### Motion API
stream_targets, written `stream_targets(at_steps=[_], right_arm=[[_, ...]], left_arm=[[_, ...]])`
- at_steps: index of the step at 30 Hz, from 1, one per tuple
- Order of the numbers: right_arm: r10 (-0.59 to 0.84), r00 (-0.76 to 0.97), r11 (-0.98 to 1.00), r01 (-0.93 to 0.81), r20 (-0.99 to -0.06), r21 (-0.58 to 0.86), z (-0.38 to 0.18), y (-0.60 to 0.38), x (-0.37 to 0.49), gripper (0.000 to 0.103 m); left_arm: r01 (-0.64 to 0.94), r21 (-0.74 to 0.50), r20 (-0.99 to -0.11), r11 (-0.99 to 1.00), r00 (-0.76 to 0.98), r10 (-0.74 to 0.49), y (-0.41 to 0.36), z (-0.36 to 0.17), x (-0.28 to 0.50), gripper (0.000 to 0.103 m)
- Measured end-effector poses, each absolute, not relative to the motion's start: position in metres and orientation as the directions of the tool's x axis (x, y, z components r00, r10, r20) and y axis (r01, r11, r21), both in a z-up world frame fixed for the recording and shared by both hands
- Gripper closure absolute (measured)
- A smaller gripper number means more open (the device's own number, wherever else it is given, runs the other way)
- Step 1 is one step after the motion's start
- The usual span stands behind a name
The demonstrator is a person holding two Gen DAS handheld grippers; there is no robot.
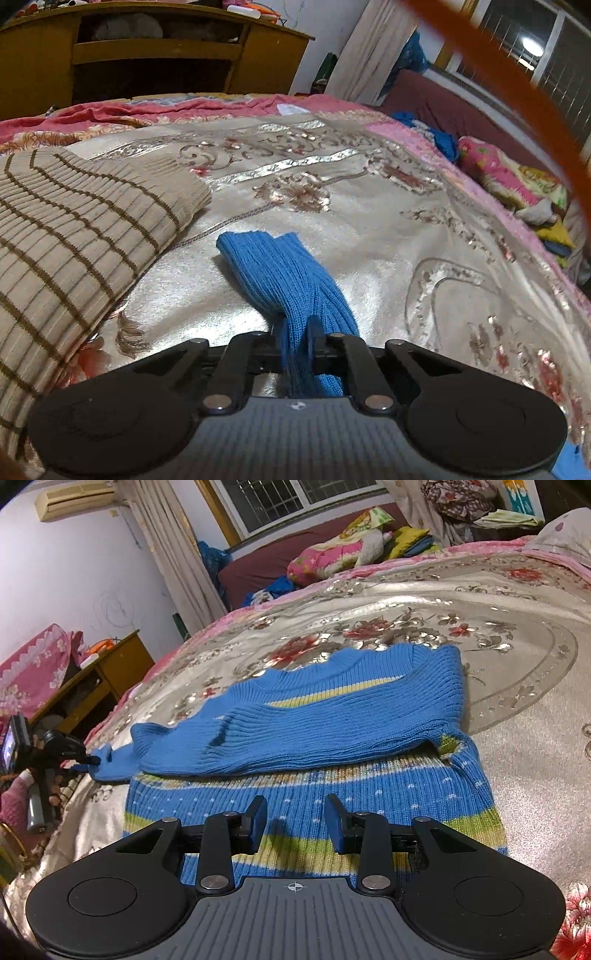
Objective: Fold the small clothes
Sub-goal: 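Grasp the other sleeve cuff with the left gripper, then fold the held sleeve across the sweater body with the left gripper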
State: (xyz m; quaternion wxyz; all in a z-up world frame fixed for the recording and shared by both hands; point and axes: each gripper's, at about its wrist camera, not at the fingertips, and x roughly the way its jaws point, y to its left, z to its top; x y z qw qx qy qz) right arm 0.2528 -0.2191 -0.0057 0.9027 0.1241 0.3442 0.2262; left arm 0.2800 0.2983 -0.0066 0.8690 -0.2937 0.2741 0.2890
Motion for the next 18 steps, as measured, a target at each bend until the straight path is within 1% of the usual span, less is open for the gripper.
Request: stream_targets(at_steps=[4,6,9,12,15,18], right_arm=[[0.493,0.666,0.866,-0.315,-0.560,0.388,-0.005,-0.221,0.252,0.069],[0.491,0.671,0.866,-0.309,-0.556,0.392,-0.005,-0.222,0.252,0.068],[0.494,0.672,0.863,-0.302,-0.553,0.404,-0.004,-0.225,0.253,0.068],[0.494,0.674,0.862,-0.300,-0.549,0.408,-0.004,-0.225,0.253,0.068],[0.495,0.677,0.862,-0.300,-0.545,0.409,-0.003,-0.226,0.252,0.068],[0.495,0.677,0.861,-0.299,-0.545,0.410,-0.003,-0.226,0.252,0.068]], left_arm=[[-0.602,-0.364,-0.611,0.711,0.730,0.306,0.286,0.007,0.277,0.089],[-0.553,-0.387,-0.589,0.738,0.764,0.263,0.276,0.018,0.277,0.089],[-0.437,-0.442,-0.543,0.784,0.825,0.154,0.252,0.039,0.278,0.089],[-0.300,-0.458,-0.500,0.837,0.865,0.036,0.216,0.059,0.281,0.089],[-0.144,-0.439,-0.470,0.887,0.878,-0.091,0.168,0.072,0.282,0.089],[0.003,-0.378,-0.466,0.926,0.864,-0.193,0.113,0.074,0.283,0.089]])
